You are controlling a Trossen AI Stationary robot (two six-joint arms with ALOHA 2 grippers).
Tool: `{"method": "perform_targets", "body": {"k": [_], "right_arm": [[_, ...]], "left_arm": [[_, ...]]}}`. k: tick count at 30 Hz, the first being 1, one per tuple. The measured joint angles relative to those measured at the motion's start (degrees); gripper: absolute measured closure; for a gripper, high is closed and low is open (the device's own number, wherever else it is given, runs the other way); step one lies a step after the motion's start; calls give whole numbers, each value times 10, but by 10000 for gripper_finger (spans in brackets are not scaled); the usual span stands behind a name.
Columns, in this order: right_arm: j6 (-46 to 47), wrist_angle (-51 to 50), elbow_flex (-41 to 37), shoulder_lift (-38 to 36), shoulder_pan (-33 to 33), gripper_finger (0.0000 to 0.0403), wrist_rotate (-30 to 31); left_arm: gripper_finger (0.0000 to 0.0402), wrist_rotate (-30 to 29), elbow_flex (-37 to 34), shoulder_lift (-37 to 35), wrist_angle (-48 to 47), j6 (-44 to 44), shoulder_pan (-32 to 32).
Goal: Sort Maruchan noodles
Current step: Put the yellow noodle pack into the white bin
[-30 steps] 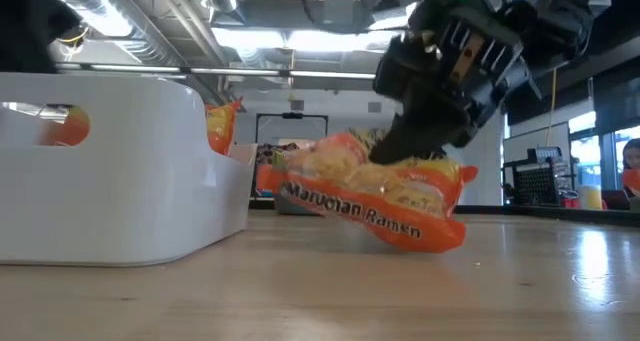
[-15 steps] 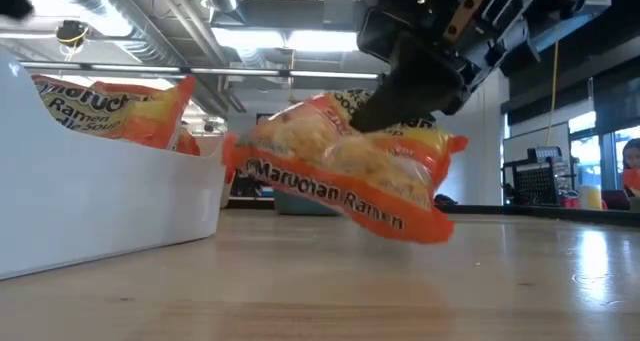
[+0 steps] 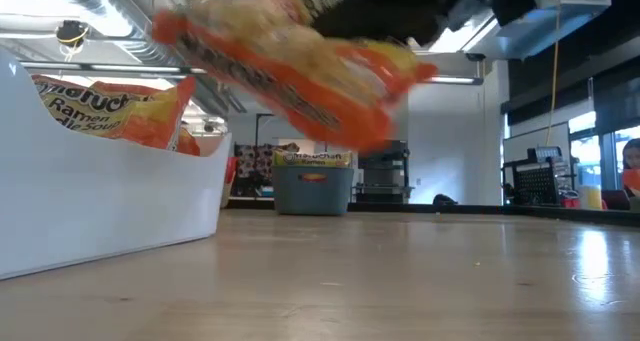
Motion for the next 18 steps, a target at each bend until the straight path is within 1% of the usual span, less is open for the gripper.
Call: {"method": "perform_targets", "body": {"k": [3,6,8,10,13,18], "right_arm": [[-25,-11,25,0,11,399,36],[-64,-26,44,0,22,400,69],[-78,-26,54,0,26,401,89],[-83,-24,62,0,25,401,96],[-84,-23,68,0,23,398,103],[-113,-10,72,0,24,397,129]], "left_arm": [[308,6,-41,2,18,-65,-19],[308,32,-86,2,35,-127,-21],[308,52,-115,2,54,-148,-19],[308,57,-142,2,82,-151,-13],[308,37,-172,2,138,-124,3],[308,4,-205,2,242,-9,52]]}}
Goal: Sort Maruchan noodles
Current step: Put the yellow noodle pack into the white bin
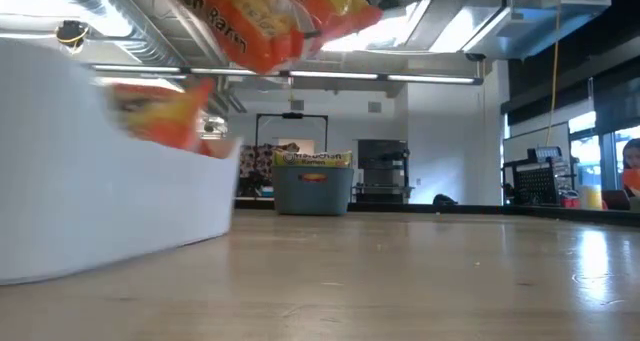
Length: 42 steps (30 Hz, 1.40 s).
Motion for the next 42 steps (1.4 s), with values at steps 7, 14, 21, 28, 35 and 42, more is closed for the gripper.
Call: {"method": "perform_targets", "body": {"k": [7,14,21,28,35,42], "right_arm": [[-33,23,0,0,0,396,0],[-107,14,0,0,0,396,46],[-123,27,0,0,-1,396,50],[-102,-3,10,0,-12,395,50],[-124,-139,115,42,-11,395,57],[-135,-300,199,112,-11,395,84]], "left_arm": [[308,-9,-14,0,59,145,88],[308,-63,-14,0,90,237,145],[308,-108,-14,0,95,292,167],[308,-112,-14,0,95,301,176],[308,-119,-14,0,94,308,176],[308,-113,-14,0,95,308,172]]}}
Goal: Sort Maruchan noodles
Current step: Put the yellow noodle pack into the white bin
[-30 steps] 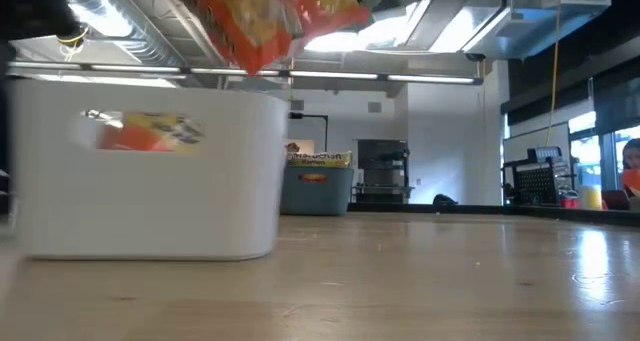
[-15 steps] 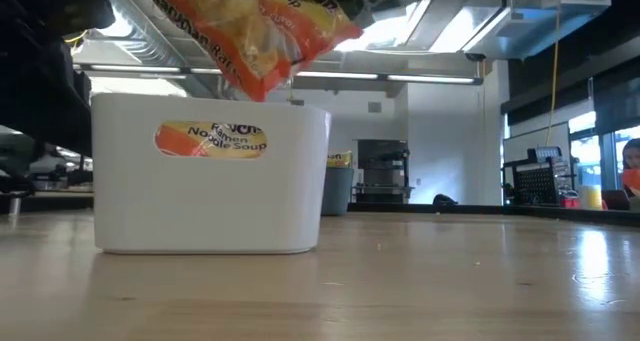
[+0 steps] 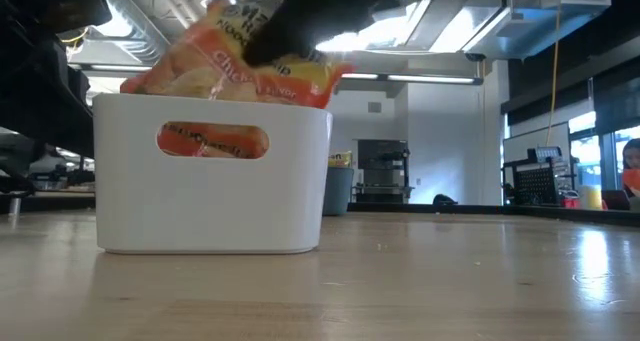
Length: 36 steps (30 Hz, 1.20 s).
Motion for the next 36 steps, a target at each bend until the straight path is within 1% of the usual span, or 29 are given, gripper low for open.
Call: {"method": "perform_targets", "body": {"k": [8,10,12,17,23,27,33,36], "right_arm": [[-3,-48,3,8,0,395,-13],[-6,-41,3,8,0,395,-29],[-10,-8,1,16,0,395,-44],[-14,-12,-1,39,0,395,-38],[-14,13,-1,57,0,389,-35],[-13,31,-1,57,0,357,-34],[-10,55,-1,60,0,277,-39],[-11,52,-1,65,0,246,-39]], "left_arm": [[308,0,0,0,0,0,0],[308,0,0,0,0,0,0],[308,0,0,0,0,0,0],[308,0,0,0,3,-1,0],[308,-4,0,0,5,0,3],[308,-5,0,0,6,0,4],[308,-5,0,0,11,0,4],[308,-5,0,0,11,0,4]]}}
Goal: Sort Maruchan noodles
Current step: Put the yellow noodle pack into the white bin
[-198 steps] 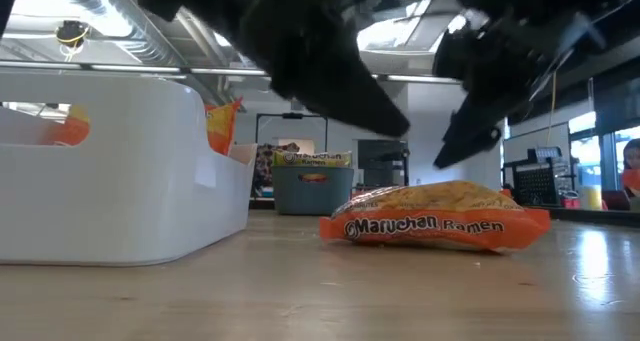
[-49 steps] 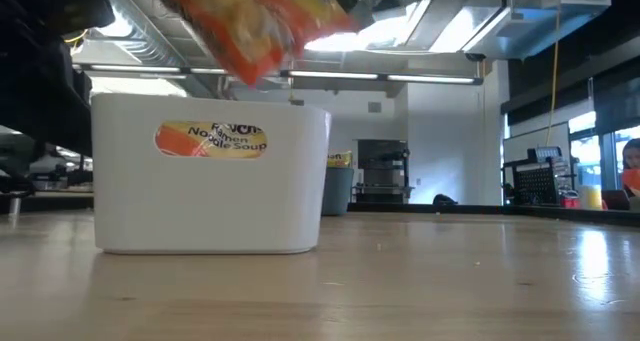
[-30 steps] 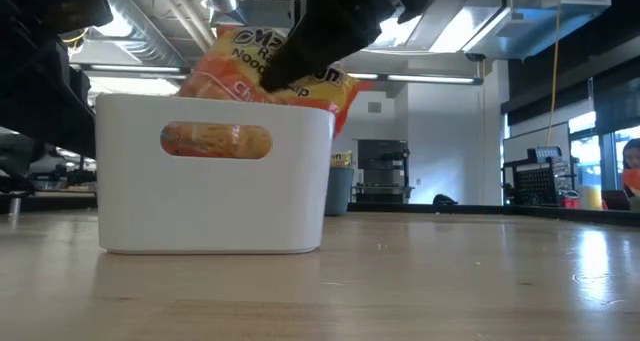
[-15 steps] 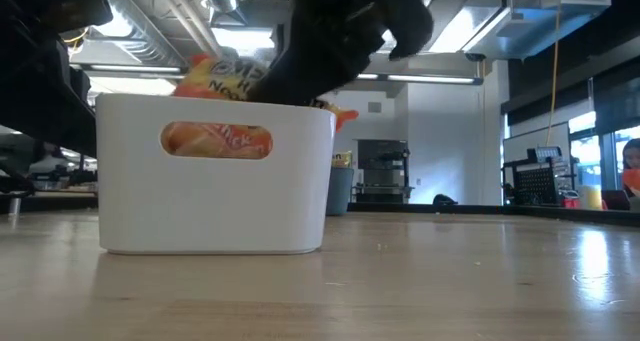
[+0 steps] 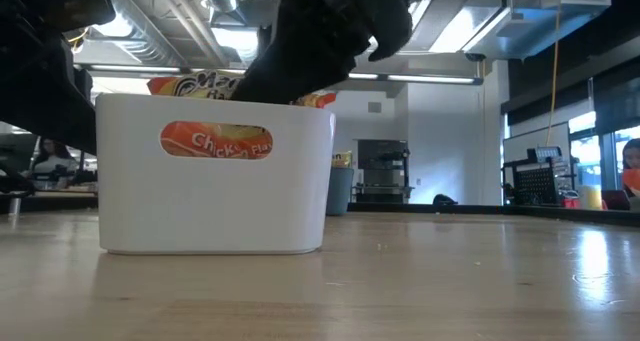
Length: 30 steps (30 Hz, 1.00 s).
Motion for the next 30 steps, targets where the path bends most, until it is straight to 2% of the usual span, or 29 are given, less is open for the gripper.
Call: {"method": "perform_targets", "body": {"k": [5,9,15,17,23,27,30], "right_arm": [[-1,-37,5,-21,6,223,6],[15,-110,22,-99,26,224,19],[139,-333,19,-210,56,230,22],[197,-393,12,-239,68,230,47],[398,-505,-101,-334,96,230,147],[560,-568,-202,-399,95,230,142],[644,-602,-276,-439,82,222,100]], "left_arm": [[308,0,0,0,0,1,0],[308,0,0,0,0,1,0],[308,3,0,0,3,-1,-3],[308,6,0,0,5,-1,-5],[308,4,0,0,5,-1,-4],[308,6,0,0,4,-1,-3],[308,10,0,0,4,-1,-3]]}}
